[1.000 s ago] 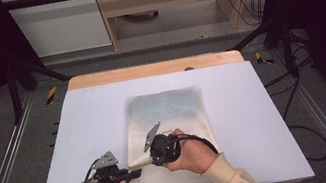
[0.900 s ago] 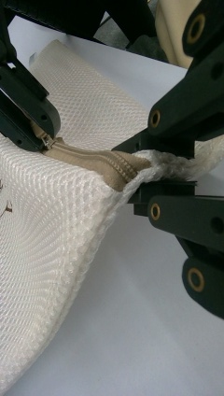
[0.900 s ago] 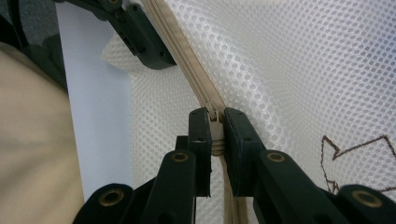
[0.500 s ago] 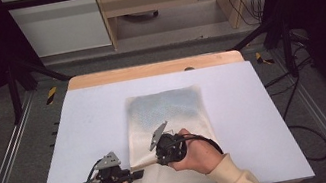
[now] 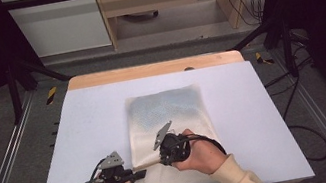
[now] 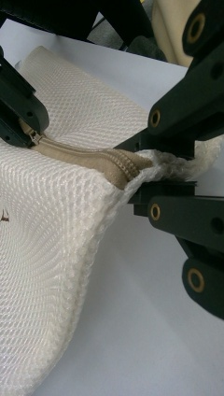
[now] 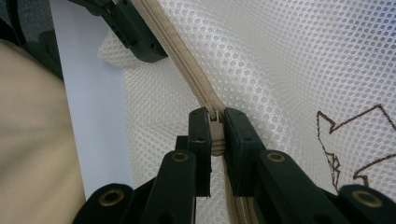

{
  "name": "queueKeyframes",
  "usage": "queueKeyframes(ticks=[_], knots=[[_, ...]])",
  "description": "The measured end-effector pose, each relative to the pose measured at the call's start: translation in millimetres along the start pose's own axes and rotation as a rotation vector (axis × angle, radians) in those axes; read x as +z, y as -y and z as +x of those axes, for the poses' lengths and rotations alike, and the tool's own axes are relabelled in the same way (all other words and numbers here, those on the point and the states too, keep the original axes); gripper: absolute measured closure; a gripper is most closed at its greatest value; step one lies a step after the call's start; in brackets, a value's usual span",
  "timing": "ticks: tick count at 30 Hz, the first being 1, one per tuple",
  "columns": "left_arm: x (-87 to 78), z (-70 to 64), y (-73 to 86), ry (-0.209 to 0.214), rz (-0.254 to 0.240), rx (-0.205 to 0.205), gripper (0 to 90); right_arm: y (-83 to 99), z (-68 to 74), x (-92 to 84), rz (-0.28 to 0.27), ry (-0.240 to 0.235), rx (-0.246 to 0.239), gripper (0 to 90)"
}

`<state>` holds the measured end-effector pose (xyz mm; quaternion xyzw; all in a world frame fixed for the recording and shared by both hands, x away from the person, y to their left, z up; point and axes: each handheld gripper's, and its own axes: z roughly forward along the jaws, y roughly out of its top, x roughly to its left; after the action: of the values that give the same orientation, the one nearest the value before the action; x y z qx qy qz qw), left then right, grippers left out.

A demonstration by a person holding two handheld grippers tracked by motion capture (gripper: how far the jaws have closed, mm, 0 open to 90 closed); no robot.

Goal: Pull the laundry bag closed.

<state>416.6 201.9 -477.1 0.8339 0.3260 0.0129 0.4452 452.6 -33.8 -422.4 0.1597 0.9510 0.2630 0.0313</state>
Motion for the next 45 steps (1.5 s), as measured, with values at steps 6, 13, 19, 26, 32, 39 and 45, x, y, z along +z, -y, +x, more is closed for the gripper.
queueKeyframes(ticks=[6, 13, 19, 26, 32, 39, 45], knots=[[0.6, -0.5, -0.3, -0.001, 0.002, 0.003, 81.6, 4.3, -1.3, -1.6, -0.003, 0.001, 0.014, 81.9], [0.7, -0.7, -0.5, -0.001, 0.002, 0.005, 81.6, 9.0, -2.8, -3.9, -0.009, 0.002, 0.029, 81.9], [0.8, -1.4, -0.8, 0.002, 0.004, 0.012, 81.6, 11.1, -2.6, -5.6, -0.016, -0.001, 0.037, 81.9], [0.4, -1.3, -0.9, 0.001, 0.001, 0.008, 81.6, 14.2, -4.0, -7.7, -0.017, 0.007, 0.046, 81.9], [0.2, -1.1, -0.9, 0.0, 0.001, 0.009, 81.6, 16.7, -4.8, -9.3, -0.019, 0.007, 0.057, 81.9], [-0.3, -1.3, -1.3, -0.005, 0.001, 0.015, 81.6, 19.0, -5.1, -10.6, -0.022, 0.008, 0.058, 81.9], [-0.9, -1.1, -1.4, -0.007, 0.0, 0.012, 81.5, 20.5, -5.2, -11.7, -0.021, 0.009, 0.062, 81.9]])
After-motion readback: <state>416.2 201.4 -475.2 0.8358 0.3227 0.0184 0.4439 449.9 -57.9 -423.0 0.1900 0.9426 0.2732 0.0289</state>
